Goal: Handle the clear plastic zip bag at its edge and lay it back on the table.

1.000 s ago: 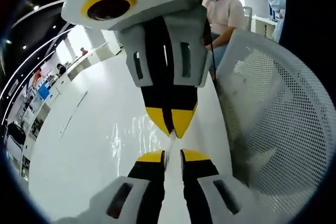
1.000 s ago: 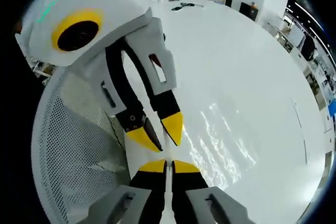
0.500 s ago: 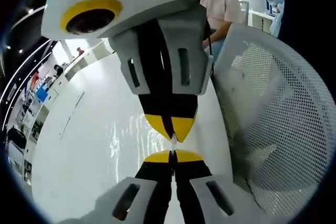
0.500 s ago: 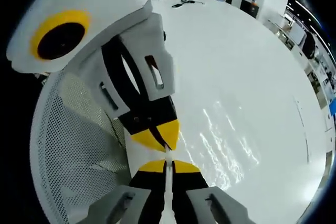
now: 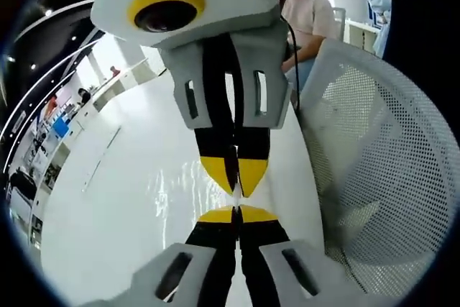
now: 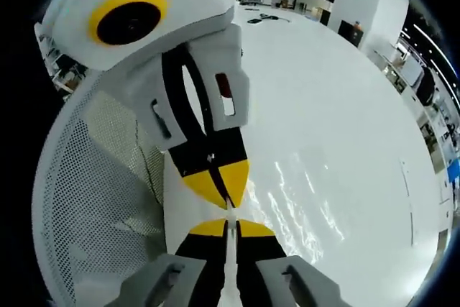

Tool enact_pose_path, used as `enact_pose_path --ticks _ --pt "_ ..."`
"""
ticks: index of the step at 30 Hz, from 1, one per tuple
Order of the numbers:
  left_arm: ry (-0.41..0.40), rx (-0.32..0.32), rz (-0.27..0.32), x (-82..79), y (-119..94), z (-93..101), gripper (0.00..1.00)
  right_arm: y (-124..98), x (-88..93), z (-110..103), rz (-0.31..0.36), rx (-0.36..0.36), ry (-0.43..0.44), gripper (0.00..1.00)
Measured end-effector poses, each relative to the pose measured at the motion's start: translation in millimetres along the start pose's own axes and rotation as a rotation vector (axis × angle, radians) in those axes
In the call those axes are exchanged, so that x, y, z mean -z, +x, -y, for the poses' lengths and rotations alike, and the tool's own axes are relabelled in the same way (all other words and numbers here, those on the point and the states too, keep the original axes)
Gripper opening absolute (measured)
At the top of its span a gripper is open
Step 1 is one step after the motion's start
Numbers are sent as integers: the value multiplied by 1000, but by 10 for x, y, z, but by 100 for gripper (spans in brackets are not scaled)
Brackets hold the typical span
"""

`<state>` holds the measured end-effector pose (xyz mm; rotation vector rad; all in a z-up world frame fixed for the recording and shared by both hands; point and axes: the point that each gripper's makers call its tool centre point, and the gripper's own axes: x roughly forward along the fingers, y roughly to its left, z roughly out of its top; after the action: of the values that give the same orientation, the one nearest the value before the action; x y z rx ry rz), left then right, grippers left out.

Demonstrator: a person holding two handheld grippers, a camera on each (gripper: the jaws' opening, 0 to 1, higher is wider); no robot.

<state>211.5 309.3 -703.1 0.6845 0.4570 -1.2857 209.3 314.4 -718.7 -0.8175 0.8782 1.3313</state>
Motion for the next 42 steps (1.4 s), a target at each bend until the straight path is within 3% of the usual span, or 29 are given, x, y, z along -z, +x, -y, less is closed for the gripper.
enact_pose_path --ticks 9,19,42 --pt "-27 -5 14 1 -11 -13 0 -24 -11 23 24 -6 37 0" --pt "-54 -5 3 16 2 1 0 -43 62 3 3 -3 61 0" --pt "-31 -20 -31 86 -22 -17 0 -98 275 13 -27 17 105 0"
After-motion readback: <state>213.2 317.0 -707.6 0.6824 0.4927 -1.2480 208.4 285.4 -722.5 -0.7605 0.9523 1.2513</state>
